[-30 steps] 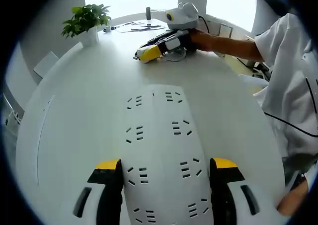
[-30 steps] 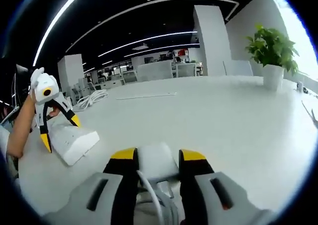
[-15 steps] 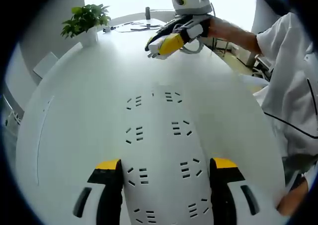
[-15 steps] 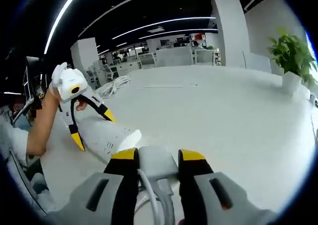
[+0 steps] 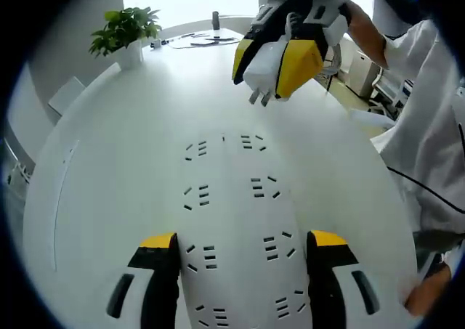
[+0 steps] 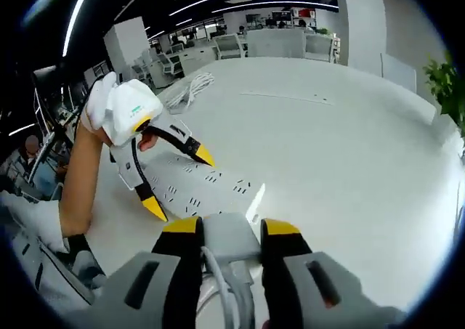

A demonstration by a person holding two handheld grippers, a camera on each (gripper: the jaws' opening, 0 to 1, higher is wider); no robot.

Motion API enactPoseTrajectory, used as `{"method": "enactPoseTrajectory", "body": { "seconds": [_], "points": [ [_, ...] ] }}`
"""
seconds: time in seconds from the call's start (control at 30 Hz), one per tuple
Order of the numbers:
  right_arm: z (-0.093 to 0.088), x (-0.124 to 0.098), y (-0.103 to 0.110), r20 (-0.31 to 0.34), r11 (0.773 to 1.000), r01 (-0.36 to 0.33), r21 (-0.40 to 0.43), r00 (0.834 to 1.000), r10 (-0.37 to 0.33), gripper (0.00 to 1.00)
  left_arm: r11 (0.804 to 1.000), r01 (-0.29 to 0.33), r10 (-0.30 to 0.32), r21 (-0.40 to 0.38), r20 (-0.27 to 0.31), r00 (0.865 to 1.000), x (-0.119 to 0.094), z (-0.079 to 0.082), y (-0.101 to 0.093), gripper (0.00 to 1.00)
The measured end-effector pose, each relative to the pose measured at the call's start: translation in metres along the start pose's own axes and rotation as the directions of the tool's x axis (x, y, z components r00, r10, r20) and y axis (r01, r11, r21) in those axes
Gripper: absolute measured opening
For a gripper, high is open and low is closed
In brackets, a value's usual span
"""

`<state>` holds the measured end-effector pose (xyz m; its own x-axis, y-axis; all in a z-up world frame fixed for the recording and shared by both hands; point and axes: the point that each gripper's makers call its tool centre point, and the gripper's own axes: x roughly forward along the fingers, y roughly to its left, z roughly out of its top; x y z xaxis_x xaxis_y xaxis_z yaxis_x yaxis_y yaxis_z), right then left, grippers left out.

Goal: Straighten the power strip on the desk, plug the charger into it

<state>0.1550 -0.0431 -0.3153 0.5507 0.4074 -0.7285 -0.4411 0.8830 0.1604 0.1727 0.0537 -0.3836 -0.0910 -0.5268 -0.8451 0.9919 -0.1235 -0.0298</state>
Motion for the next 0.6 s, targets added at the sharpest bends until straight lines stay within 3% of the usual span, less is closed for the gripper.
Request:
{"method": "enactPoseTrajectory", "body": {
  "seconds": [0.23,0.4,0.6],
  "points": [
    [-0.011,0.023,0.003,-0.138,0.992,-0.03,0.119,0.989,0.046,0.3,1.0,0.005,-0.005,-0.001,0.014,1.0,0.001,0.002,-0.001,0.72],
    [-0.008,0.025,-0.006,-0.153,0.989,0.027,0.147,0.988,-0.005,0.3,1.0,0.006,-0.006,0.004,0.01,1.0,0.002,0.001,0.002,0.72],
    [-0.009,0.031,-0.004,-0.214,0.982,0.056,0.182,0.977,-0.016,0.3,1.0,0.013,-0.013,0.004,0.021,1.0,0.0,0.0,0.006,0.72]
  ]
}}
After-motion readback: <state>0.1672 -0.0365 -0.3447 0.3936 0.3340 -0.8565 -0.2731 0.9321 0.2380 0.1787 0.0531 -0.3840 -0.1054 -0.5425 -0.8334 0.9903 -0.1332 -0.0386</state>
